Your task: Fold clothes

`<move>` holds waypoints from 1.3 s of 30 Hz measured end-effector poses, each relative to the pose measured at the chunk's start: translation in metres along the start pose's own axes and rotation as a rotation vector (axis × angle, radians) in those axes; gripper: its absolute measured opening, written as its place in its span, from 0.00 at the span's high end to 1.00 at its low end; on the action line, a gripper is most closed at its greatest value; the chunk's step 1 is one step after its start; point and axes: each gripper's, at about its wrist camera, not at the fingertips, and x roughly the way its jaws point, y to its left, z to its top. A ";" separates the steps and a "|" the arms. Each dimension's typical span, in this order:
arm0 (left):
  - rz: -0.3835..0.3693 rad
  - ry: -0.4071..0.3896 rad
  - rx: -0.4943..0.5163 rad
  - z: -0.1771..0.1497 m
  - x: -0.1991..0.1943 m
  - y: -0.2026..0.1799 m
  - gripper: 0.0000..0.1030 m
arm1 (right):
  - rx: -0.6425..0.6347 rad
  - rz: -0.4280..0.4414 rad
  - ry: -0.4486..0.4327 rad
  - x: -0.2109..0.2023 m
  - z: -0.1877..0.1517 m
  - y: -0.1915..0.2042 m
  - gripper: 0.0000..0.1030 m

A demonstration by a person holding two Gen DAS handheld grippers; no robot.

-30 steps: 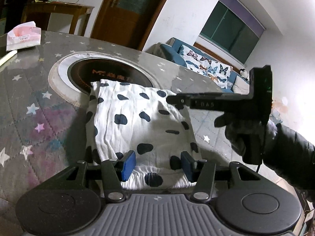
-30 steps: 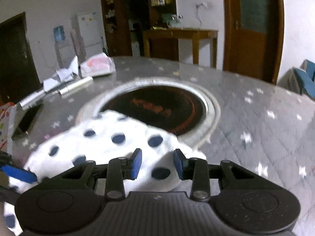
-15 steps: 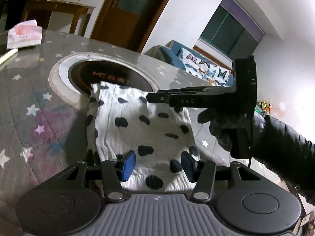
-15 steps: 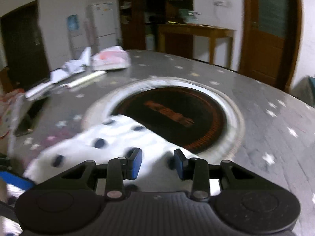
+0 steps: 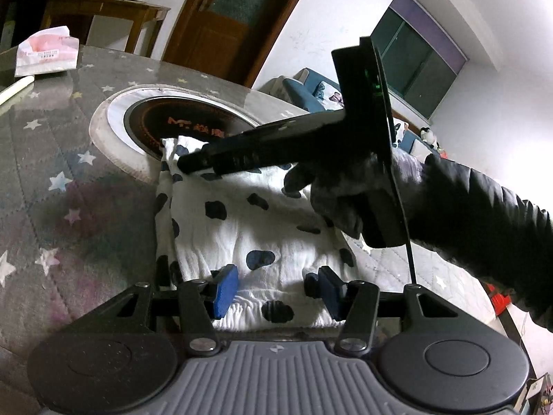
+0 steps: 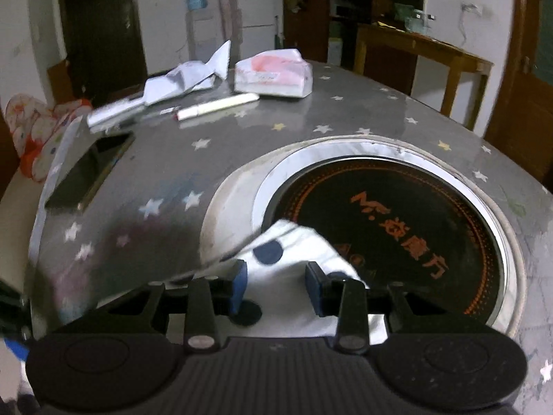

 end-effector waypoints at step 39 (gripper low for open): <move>0.184 -0.057 0.023 -0.019 -0.033 -0.008 0.43 | 0.213 -0.356 0.024 -0.114 -0.111 -0.040 0.72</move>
